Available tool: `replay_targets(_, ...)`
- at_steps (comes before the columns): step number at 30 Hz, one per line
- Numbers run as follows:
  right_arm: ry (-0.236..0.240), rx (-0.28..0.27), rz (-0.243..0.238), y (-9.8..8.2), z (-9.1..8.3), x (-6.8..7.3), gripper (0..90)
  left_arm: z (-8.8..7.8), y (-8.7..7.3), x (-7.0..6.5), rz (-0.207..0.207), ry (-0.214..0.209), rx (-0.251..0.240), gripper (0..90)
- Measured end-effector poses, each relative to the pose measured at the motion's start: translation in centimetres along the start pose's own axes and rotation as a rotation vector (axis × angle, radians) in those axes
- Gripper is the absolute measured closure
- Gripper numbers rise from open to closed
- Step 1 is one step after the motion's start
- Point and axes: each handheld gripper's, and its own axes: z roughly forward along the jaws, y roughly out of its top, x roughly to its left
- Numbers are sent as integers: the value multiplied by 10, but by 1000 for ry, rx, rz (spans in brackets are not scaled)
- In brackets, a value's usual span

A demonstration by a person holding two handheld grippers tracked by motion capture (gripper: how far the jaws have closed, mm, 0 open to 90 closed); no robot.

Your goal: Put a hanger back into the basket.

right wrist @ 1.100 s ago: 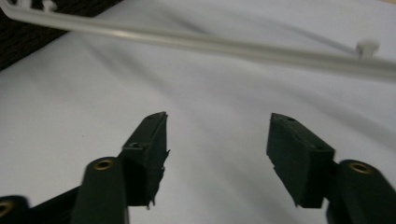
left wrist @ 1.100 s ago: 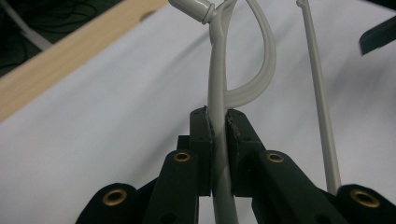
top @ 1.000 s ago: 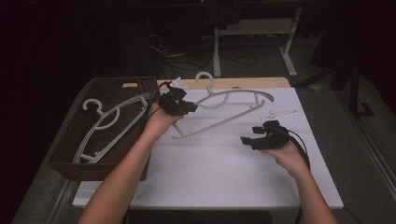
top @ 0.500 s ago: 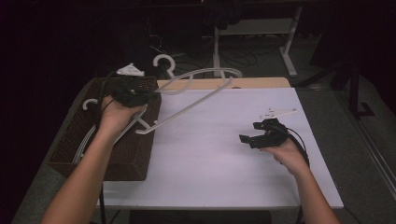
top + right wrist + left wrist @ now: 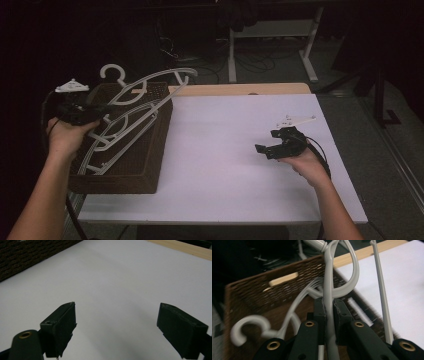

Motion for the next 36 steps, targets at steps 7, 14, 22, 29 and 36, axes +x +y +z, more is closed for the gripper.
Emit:
replay_targets(7,-10,-2,3,0,-2,-1,153,-14,-30,31,-35,48,27,829)
replay_targets(14,-19,6,-1,-1,-1,0,153,-17,-52,48,-46,95,61,828)
replay_targets(22,-18,16,-6,-1,2,1,153,0,-62,57,-69,96,95,828)
replay_targets(29,-18,16,-6,-1,1,1,153,16,-72,57,-90,82,101,582)
replay_targets(36,-15,2,-4,0,-2,1,155,9,-58,36,-74,-27,-14,401)
